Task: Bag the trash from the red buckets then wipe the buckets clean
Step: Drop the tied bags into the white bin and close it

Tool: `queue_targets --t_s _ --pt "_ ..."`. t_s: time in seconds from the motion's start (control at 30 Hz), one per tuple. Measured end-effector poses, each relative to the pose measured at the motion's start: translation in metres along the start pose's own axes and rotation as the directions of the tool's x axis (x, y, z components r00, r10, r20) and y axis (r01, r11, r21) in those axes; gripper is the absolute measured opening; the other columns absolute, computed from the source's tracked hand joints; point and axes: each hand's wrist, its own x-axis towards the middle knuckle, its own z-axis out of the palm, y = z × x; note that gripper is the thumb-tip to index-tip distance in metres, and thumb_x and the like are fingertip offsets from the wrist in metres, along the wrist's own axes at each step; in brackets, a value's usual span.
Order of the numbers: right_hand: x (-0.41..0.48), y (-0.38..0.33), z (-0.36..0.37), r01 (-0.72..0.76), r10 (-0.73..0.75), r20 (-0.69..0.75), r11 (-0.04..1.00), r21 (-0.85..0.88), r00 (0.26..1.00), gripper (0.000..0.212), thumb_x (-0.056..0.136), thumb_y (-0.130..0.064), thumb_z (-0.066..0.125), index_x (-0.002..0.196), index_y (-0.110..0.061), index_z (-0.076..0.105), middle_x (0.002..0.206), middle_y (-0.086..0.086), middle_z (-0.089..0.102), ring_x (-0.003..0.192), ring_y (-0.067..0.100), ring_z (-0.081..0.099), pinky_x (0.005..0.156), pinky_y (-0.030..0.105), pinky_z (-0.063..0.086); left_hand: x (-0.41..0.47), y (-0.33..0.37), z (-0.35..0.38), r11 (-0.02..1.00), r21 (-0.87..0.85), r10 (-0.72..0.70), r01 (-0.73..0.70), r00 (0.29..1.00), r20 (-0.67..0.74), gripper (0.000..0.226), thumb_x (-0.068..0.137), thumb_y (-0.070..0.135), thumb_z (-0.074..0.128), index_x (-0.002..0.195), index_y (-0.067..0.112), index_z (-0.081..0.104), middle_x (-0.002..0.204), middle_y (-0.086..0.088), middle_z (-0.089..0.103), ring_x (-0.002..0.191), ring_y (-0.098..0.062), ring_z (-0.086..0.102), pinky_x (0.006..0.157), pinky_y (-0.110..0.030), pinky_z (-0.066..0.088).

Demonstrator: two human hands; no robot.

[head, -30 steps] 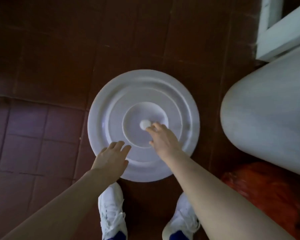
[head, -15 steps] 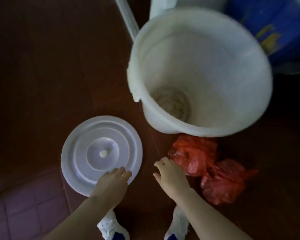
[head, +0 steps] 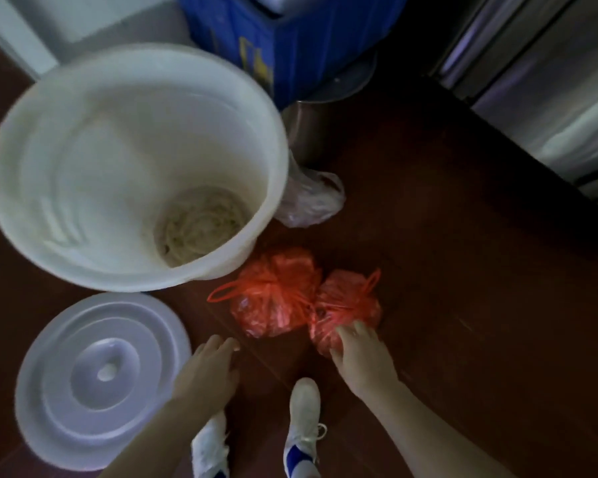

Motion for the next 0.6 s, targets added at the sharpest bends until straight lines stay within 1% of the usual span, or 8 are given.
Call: queue_targets --t_s 0.07,0.17,0.27,0.37,0.43,0.5,0.6 --pt "0.006 0.020 -0.002 -0.093 0.092 0.018 0.995 0.025 0.996 0.045 0.095 -0.040 0.052 0.137 -0.028 0.043 0.139 0.000 0.042 0.126 0.023 0.044 0.099 0.037 0.044 0.018 0.015 0.000 1.000 0.010 0.020 -0.020 1.000 0.001 0.038 0.092 0.032 0.053 0.130 0.031 0.051 0.122 0.006 0.048 0.115 -0.017 0.050 0.089 -0.031 0.045" --pt "0.021 0.040 0.002 -0.221 0.215 0.073 0.971 0.090 0.974 0.048 0.094 -0.041 0.054 0.138 -0.031 0.040 0.140 0.000 0.038 0.127 0.025 0.042 0.099 0.043 0.045 0.051 0.024 0.002 0.999 0.026 0.021 -0.022 1.000 0.017 0.034 0.092 0.025 0.053 0.126 0.027 0.055 0.126 0.003 0.049 0.118 -0.021 0.048 0.091 -0.034 0.046" --pt "0.050 0.057 0.021 -0.321 0.305 0.114 0.932 0.169 0.946 0.052 0.091 -0.042 0.059 0.138 -0.033 0.039 0.138 0.001 0.037 0.126 0.027 0.041 0.101 0.046 0.044 0.095 0.024 0.011 0.996 0.090 0.023 -0.028 0.998 0.056 0.042 0.092 0.023 0.052 0.133 0.024 0.052 0.134 -0.002 0.045 0.125 -0.026 0.043 0.097 -0.041 0.044" --pt "0.094 0.074 0.056 -0.364 0.338 0.154 0.911 0.196 0.928 0.061 0.089 -0.040 0.060 0.144 -0.030 0.034 0.145 0.007 0.032 0.130 0.031 0.039 0.106 0.045 0.040 0.146 0.018 0.034 0.982 0.177 0.053 -0.068 0.995 0.089 0.049 0.089 0.025 0.053 0.138 0.026 0.048 0.139 -0.003 0.039 0.128 -0.029 0.038 0.096 -0.045 0.045" --pt "0.128 0.087 0.084 -0.381 0.348 0.180 0.902 0.204 0.920 0.066 0.089 -0.039 0.060 0.147 -0.031 0.028 0.152 0.010 0.024 0.136 0.034 0.033 0.108 0.046 0.038 0.182 0.012 0.057 0.967 0.232 0.085 -0.106 0.991 0.100 0.051 0.088 0.022 0.055 0.138 0.027 0.046 0.140 -0.004 0.033 0.127 -0.030 0.037 0.093 -0.046 0.048" --pt "0.162 0.099 0.114 -0.414 0.373 0.207 0.885 0.215 0.904 0.071 0.089 -0.038 0.062 0.149 -0.032 0.024 0.155 0.012 0.017 0.138 0.038 0.029 0.108 0.046 0.038 0.218 0.008 0.082 0.961 0.251 0.094 -0.115 0.991 0.094 0.056 0.088 0.021 0.058 0.141 0.026 0.041 0.144 -0.006 0.026 0.129 -0.031 0.034 0.091 -0.047 0.050" --pt "0.205 0.113 0.157 -0.434 0.385 0.227 0.872 0.227 0.894 0.077 0.088 -0.036 0.065 0.150 -0.035 0.020 0.151 0.013 0.018 0.136 0.040 0.030 0.106 0.048 0.040 0.267 0.003 0.120 0.945 0.293 0.116 -0.142 0.988 0.103 0.069 0.090 0.027 0.062 0.149 0.027 0.027 0.152 -0.011 0.013 0.139 -0.034 0.022 0.099 -0.050 0.046"
